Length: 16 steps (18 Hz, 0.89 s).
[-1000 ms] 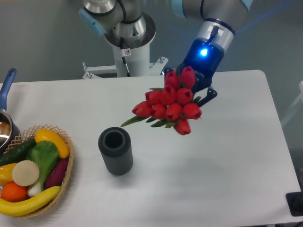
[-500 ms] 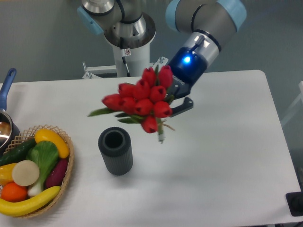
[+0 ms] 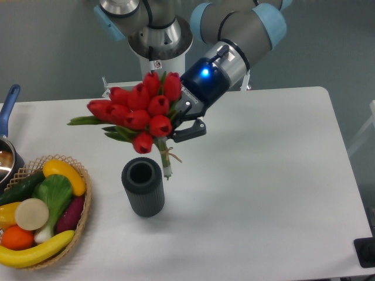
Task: Insert the flowers into the vase
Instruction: 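Carry the tulip bunch toward the black vase, stems pointing down, then lower the tulip stems into the black vase opening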
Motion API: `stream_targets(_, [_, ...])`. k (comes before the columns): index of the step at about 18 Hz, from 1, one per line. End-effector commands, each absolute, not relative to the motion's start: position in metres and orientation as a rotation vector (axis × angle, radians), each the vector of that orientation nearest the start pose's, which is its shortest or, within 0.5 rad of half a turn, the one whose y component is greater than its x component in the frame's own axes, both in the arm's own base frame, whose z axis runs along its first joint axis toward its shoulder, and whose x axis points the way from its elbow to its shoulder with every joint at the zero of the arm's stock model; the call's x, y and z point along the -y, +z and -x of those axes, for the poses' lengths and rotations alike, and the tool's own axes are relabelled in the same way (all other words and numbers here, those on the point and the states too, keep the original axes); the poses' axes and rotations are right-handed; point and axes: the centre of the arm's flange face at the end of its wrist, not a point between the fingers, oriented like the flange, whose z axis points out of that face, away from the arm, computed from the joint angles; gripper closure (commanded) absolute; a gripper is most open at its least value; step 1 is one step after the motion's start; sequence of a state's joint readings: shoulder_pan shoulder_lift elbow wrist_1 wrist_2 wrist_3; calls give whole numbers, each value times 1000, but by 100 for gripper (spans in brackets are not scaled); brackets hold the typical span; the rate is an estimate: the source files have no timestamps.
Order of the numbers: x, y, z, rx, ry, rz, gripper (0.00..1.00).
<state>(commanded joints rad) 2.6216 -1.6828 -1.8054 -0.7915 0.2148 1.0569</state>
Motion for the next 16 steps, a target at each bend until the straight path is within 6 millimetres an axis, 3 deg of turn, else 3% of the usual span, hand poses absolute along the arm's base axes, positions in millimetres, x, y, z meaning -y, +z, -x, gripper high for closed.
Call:
stream_targets(8, [-462,458,308,-321,-417,1758,74])
stream_targets(16, [-468,430,312,-297,-463,1775,74])
